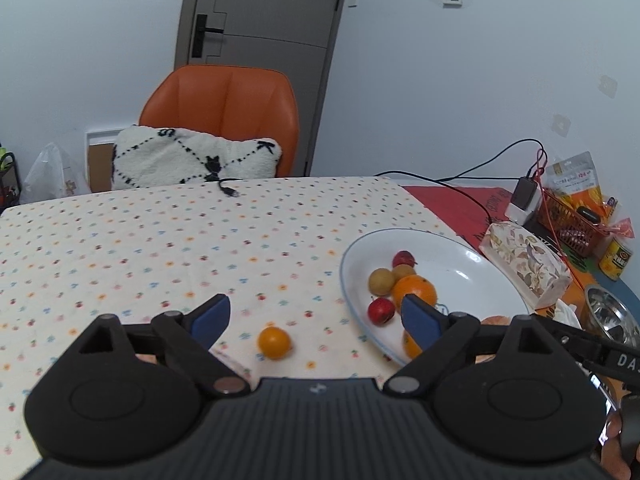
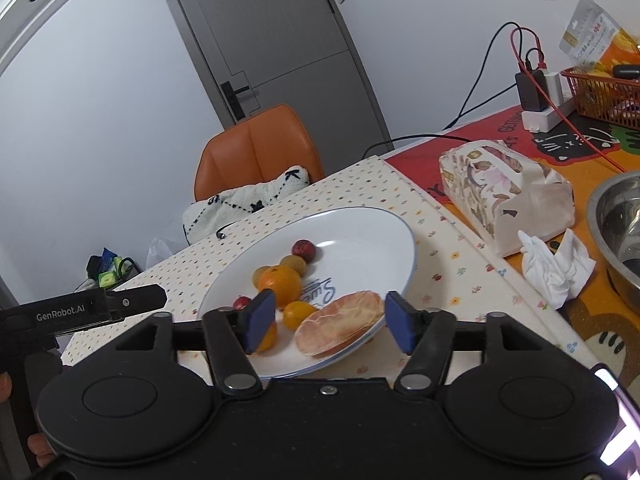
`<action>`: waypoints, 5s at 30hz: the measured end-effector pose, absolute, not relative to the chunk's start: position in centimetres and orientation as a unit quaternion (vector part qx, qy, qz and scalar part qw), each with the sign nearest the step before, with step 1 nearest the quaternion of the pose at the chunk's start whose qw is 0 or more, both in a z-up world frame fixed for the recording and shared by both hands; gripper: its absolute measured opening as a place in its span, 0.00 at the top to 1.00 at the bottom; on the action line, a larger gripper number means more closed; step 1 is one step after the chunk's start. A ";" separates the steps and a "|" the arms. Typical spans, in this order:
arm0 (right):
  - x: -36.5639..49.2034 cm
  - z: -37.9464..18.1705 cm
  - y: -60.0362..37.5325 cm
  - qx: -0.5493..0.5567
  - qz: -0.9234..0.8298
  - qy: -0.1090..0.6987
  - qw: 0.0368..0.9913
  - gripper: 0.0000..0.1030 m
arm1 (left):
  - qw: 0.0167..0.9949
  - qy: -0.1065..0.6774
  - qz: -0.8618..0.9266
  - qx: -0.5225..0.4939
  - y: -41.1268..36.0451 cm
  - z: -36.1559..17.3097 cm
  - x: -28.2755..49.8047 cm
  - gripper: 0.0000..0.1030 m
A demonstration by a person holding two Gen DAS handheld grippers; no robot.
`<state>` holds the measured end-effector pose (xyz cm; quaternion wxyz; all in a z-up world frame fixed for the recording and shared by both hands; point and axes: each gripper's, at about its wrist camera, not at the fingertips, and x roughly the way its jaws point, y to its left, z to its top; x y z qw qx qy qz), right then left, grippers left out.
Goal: Organize fruits
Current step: 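Withdraw both grippers toward the pomelo segment and small orange, then grasp the peeled pomelo segment with the left gripper while the right gripper grasps the small orange, then carry the pomelo segment and small orange into the bowl and open both grippers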
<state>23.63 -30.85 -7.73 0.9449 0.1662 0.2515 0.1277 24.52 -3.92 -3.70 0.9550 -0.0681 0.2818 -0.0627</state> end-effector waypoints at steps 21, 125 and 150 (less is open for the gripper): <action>21.5 -6.4 -25.9 0.158 0.157 0.236 0.946 0.00 | 0.960 0.269 -0.015 -0.082 2.8 -2.1 20.8 0.11; 27.0 -8.5 -12.5 0.038 0.250 0.304 0.918 0.81 | 0.950 0.299 0.018 -0.088 6.7 -6.8 22.7 0.14; 23.8 -6.4 -20.6 0.103 0.233 0.253 0.933 0.81 | 0.963 0.266 -0.031 -0.031 -1.7 -3.6 21.7 0.14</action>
